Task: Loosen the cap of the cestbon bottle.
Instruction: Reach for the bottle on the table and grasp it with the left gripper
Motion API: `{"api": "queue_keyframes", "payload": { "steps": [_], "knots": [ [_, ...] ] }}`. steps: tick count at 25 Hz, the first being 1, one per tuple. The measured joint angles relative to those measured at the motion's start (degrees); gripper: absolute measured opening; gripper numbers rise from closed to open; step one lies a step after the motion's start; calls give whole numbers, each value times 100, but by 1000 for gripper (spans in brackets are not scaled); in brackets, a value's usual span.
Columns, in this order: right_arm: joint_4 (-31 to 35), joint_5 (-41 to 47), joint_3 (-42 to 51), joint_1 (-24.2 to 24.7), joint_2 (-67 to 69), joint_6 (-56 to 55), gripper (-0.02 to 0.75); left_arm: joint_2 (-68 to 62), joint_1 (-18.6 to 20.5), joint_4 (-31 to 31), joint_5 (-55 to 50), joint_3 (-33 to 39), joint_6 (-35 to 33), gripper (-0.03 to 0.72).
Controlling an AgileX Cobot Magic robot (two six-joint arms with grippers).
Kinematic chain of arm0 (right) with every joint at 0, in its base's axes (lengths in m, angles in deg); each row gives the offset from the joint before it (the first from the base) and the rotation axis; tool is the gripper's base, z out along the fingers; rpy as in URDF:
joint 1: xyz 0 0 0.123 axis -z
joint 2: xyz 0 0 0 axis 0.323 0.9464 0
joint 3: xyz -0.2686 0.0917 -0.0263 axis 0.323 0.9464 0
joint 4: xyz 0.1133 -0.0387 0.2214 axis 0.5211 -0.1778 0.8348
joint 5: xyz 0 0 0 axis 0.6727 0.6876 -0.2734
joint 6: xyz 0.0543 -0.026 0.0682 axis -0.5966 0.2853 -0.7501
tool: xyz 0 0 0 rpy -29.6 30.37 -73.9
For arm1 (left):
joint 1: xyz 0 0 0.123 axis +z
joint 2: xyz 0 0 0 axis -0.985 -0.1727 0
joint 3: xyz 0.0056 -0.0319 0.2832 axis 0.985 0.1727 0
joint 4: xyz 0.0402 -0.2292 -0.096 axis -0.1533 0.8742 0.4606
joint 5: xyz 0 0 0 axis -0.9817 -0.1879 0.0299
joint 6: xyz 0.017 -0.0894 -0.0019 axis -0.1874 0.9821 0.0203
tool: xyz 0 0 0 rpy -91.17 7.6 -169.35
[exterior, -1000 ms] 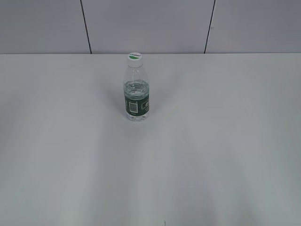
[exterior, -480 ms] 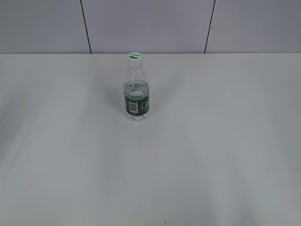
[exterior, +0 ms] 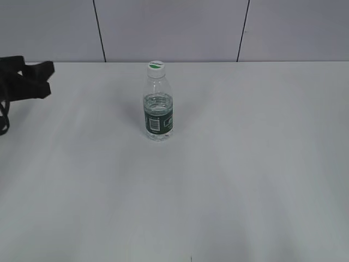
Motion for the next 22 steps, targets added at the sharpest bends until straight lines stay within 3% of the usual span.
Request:
{"api": "queue_keyframes", "payload": {
  "steps": [9, 14, 22],
  "knots": [
    [0, 0, 0, 0, 0, 0, 534, -1563, 39, -2246, 541, -1161, 1176, 438],
    [-6, 0, 0, 0, 0, 0, 534, -2108, 50, -3927, 720, -2003, 2428, 438],
    [-42, 0, 0, 0, 0, 0, 534, -2574, 56, -5002, 1567, -2823, 2716, 396]
  ]
}}
